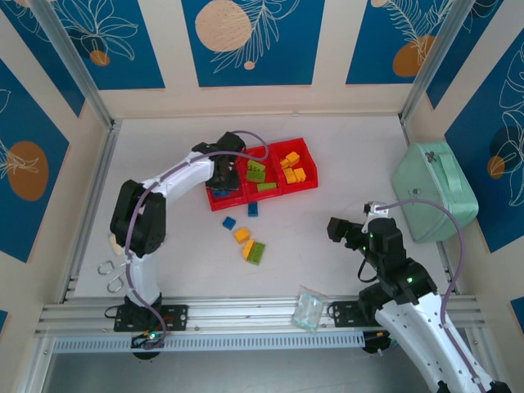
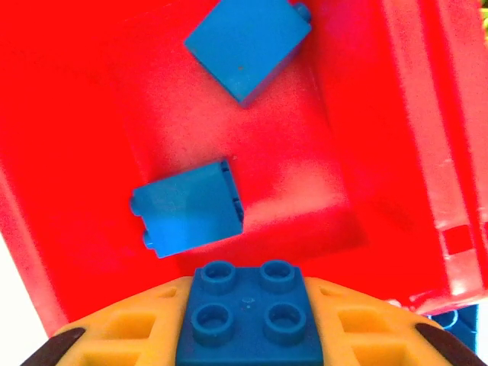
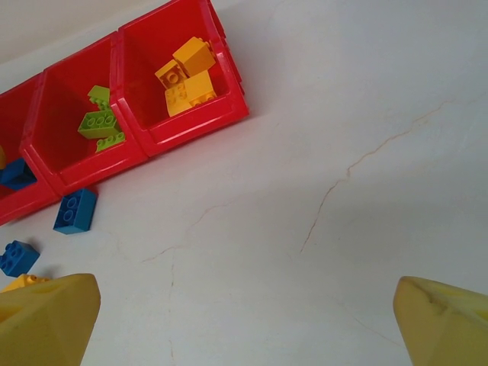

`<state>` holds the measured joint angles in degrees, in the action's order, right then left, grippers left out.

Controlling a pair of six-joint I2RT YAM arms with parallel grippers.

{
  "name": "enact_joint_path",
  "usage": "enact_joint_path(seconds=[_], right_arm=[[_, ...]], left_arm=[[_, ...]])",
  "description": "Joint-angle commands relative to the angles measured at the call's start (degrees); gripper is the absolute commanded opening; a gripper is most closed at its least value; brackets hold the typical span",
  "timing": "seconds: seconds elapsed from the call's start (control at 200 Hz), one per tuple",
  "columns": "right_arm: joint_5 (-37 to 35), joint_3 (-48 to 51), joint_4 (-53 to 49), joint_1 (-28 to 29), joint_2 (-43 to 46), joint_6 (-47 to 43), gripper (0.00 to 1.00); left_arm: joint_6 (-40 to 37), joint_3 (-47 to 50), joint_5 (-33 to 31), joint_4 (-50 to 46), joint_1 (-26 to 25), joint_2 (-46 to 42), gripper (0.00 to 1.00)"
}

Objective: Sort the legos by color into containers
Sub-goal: Place the lego in the container.

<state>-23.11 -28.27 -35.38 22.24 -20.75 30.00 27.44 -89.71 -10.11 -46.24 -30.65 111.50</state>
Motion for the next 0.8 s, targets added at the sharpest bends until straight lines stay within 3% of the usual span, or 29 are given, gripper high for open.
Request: enact_joint_path(seconds=[0.0, 0.265, 0.365, 0.515, 0.655, 0.795], right_arm=[[0.0, -0.3, -0.3, -0.5, -0.1, -0.4, 0.99], [0.2, -0.7, -1.3, -0.7, -0.4, -0.8, 0.99], [0.6, -0.8, -0.8, -0.7, -0.9, -1.2, 0.99], [3.6, -1.4, 0.2, -0.7, -2.8, -1.5, 0.99], [4.1, -5.3, -1.5, -1.0, -9.7, 2.7, 0.99], [12.4, -9.7, 1.0, -2.6, -18.4, 6.8, 0.99]], left_arm=[[2.0, -1.0, 1.0, 0.2, 0.0, 1.1, 0.23], [3.7, -2.0, 2.1, 2.0, 1.1, 1.8, 0.39], [5.4, -0.5, 3.1, 4.3, 1.4, -0.2, 0.6], [7.2, 3.7, 5.0, 9.7, 1.6, -5.6, 0.75], [5.8, 6.4, 7.3, 12.6, 1.7, -10.8, 0.88], [2.7, 7.2, 8.4, 11.6, 1.9, -15.2, 0.94]])
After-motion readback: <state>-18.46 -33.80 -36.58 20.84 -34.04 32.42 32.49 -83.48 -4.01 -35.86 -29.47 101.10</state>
